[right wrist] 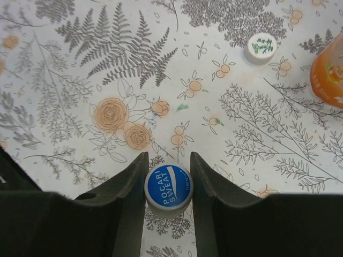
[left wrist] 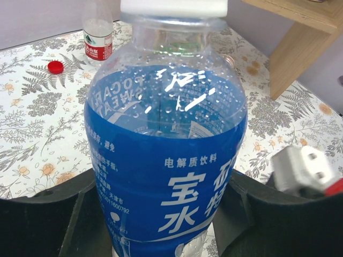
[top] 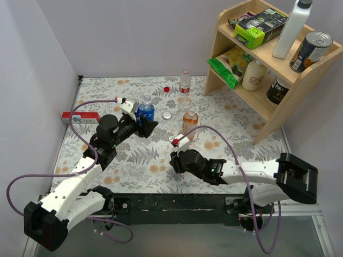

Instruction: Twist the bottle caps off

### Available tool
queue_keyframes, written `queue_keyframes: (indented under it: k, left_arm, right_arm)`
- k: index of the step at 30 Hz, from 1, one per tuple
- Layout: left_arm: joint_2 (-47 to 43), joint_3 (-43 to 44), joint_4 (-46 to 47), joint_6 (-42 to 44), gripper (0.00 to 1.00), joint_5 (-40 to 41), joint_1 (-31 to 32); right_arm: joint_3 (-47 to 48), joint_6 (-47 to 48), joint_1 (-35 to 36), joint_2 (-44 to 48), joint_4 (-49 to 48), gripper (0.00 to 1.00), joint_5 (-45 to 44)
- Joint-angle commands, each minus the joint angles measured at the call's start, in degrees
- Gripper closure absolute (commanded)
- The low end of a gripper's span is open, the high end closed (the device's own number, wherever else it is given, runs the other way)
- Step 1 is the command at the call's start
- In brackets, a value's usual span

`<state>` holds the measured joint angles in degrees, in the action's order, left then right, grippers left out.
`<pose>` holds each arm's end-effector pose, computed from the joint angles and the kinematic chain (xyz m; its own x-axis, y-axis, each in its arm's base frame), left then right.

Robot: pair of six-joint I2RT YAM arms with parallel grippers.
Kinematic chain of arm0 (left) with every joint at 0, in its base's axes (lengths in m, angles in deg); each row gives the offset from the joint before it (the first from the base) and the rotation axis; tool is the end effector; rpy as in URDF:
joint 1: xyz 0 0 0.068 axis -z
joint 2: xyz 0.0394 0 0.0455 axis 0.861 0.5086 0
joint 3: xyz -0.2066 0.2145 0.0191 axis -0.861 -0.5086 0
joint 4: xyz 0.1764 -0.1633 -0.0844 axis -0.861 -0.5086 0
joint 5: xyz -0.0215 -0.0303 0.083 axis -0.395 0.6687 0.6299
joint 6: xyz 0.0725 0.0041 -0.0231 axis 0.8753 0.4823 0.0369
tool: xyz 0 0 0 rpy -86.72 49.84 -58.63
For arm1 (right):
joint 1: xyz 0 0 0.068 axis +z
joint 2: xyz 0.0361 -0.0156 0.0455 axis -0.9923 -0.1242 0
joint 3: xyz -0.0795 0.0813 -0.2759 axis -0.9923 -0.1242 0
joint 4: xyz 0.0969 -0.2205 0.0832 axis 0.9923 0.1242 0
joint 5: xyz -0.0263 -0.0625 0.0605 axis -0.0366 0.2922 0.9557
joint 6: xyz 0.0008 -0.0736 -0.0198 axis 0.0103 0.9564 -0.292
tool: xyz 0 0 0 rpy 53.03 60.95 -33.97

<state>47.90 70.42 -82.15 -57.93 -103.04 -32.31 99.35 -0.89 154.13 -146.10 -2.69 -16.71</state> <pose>0.1875 -0.1157 0.3311 -0.5879 -0.4913 -0.6427 0.3628 0.5500 -0.7523 0.1145 0.2553 0.2217 -0.4208 -0.1515 -0.8944 -0.6344 0.7539 0.1708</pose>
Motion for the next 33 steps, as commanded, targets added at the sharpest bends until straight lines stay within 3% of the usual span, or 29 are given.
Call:
queue_keyframes:
  k: [1, 8, 15, 19, 22, 25, 33]
  left_arm:
    - [-1.8, -0.3, 0.2, 1.0, 0.75, 0.9, -0.1]
    - [-2.2, -0.4, 0.2, 0.6, 0.75, 0.6, -0.1]
    - [-2.4, -0.4, 0.0, 0.9, 0.75, 0.9, -0.1]
    - [-2.3, -0.4, 0.2, 1.0, 0.75, 0.5, 0.0]
    - [-2.4, -0.4, 0.1, 1.0, 0.75, 0.5, 0.0]
    - [-2.7, -0.4, 0.1, 1.0, 0.75, 0.6, 0.0]
    - [-3.0, -0.5, 0.2, 1.0, 0.75, 0.6, 0.0]
  right_arm:
    - [5.7, -2.9, 0.3, -6.7, -4.7, 0.75, -4.9]
    - [7.6, -3.9, 0.3, -16.7, -8.7, 0.75, -7.0]
    - [11.2, -4.7, 0.4, -22.7, -6.9, 0.71, -9.6]
    - [12.8, -6.5, 0.9, -24.5, -2.3, 0.63, -11.5]
    - [12.7, -7.4, 1.3, -24.4, -1.1, 0.48, -11.9]
    - [12.5, -8.3, 1.4, -24.3, -0.4, 0.40, -11.7]
    - [12.5, -7.4, 1.4, -22.8, -0.3, 0.28, -11.6]
